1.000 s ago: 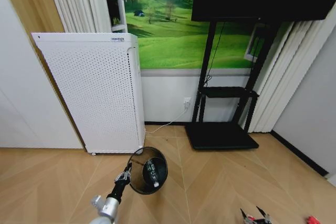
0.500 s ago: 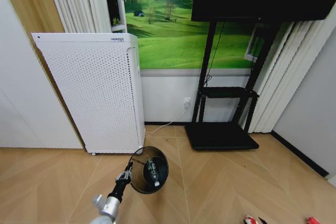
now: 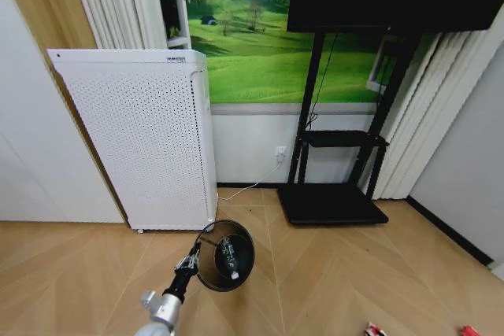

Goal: Pick up the trash bin and place the garbage on the floor into it.

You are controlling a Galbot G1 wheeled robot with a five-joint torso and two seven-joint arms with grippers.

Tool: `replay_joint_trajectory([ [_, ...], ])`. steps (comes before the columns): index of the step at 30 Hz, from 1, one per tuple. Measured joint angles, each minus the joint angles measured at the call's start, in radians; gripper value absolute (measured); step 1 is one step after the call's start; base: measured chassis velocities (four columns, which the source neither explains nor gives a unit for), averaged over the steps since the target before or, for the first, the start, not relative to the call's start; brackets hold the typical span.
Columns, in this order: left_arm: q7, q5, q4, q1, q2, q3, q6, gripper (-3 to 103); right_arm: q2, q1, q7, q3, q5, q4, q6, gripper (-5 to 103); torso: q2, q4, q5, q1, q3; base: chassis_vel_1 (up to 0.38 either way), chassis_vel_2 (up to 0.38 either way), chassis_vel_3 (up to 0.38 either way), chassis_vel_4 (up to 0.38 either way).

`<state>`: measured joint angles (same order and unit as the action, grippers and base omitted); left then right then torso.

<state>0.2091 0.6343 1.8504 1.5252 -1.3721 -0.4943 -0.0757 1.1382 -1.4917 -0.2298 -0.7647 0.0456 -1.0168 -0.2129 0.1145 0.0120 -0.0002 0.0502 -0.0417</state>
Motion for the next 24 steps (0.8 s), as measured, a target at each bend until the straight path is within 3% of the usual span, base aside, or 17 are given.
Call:
replay_joint_trajectory([
  [4, 0.001, 0.004, 0.001, 0.0, 0.003, -0.002, 0.0, 7, -0.007, 0.002, 0.003, -0.001, 0.0, 0.005, -0.006, 9, 0.0, 0.0, 0.0003, 0.0, 0.0, 0.0, 0.0, 0.0, 0.0],
  [8, 0.001, 0.005, 0.001, 0.0, 0.004, -0.001, 0.0, 7, -0.011, 0.005, 0.01, -0.002, 0.001, 0.018, -0.018, 3, 0.0, 0.0001, 0.0003, 0.0, 0.0, 0.0, 0.0, 0.0, 0.0],
  [14, 0.001, 0.006, -0.001, -0.006, 0.015, 0.007, 0.0, 7, -0.016, -0.005, 0.02, -0.009, 0.04, -0.007, -0.038, 3, 0.0, 0.0001, 0.0004, 0.0, 0.0, 0.0, 0.0, 0.0, 0.0],
  [21, -0.034, 0.004, -0.043, -0.075, 0.075, 0.071, 0.019, 7, -0.036, -0.067, -0.042, -0.057, 0.208, -0.194, -0.125, 3, 0.0, -0.0002, 0.0001, 0.0, 0.0, 0.0, 0.0, 0.0, 0.0],
  [24, -0.054, 0.018, -0.146, -0.201, 0.122, 0.176, 0.04, 7, -0.025, -0.128, -0.123, -0.092, 0.308, -0.356, -0.198, 3, 0.0, -0.0003, -0.0002, 0.0, 0.0, 0.0, 0.0, 0.0, 0.0],
])
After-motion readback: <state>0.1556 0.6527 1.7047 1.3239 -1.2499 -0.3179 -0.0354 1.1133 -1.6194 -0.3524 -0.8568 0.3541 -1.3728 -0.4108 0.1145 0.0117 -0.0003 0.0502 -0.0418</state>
